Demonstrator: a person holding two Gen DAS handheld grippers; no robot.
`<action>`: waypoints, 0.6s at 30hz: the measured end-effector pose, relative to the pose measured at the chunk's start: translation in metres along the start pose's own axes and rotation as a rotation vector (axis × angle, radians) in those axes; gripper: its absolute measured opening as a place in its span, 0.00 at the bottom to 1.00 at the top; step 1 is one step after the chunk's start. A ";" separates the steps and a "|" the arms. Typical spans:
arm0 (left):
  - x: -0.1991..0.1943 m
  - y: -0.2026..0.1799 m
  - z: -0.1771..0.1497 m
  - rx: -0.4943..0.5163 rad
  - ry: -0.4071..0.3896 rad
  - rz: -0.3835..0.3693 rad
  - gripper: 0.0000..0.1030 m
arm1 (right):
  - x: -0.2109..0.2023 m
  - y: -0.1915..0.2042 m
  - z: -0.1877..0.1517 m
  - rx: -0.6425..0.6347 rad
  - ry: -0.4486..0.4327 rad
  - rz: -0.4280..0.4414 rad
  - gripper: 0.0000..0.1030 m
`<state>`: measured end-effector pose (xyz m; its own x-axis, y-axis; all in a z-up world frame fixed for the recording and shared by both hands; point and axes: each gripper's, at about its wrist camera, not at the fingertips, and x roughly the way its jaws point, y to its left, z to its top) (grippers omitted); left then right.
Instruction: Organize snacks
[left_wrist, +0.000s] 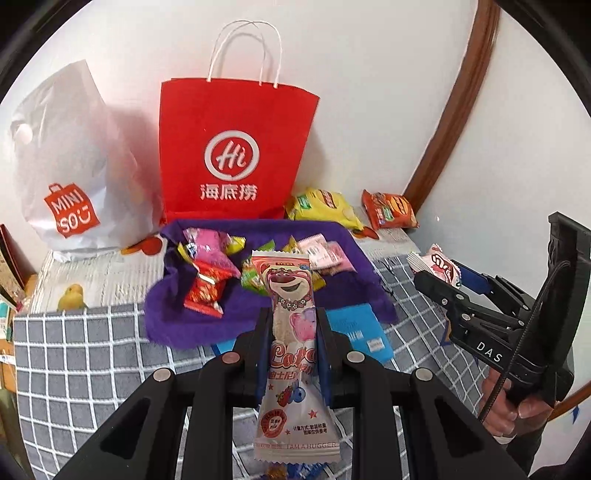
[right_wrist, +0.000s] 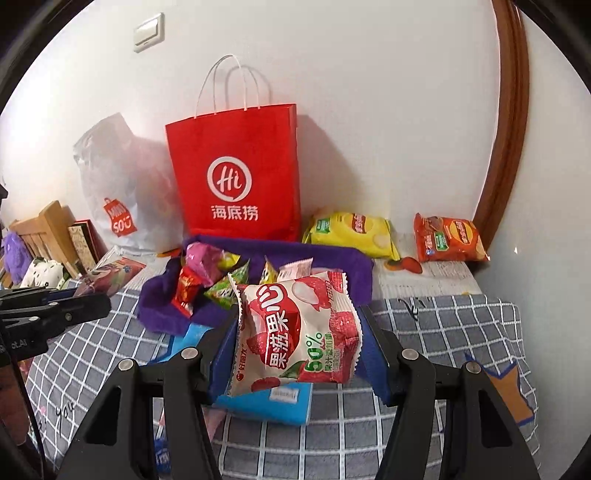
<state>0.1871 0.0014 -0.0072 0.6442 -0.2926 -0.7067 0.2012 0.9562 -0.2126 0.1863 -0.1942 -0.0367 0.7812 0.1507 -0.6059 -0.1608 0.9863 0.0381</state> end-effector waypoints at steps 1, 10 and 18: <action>0.001 0.002 0.005 0.000 -0.004 0.007 0.20 | 0.003 0.000 0.005 -0.001 -0.003 -0.002 0.58; 0.024 0.018 0.042 -0.013 -0.007 0.032 0.20 | 0.024 0.003 0.047 -0.014 -0.045 0.011 0.58; 0.054 0.033 0.073 -0.024 0.005 0.029 0.20 | 0.059 0.004 0.073 -0.015 -0.033 0.014 0.58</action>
<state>0.2819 0.0166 -0.0031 0.6454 -0.2651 -0.7164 0.1652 0.9641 -0.2079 0.2759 -0.1764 -0.0148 0.7984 0.1669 -0.5786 -0.1805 0.9830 0.0344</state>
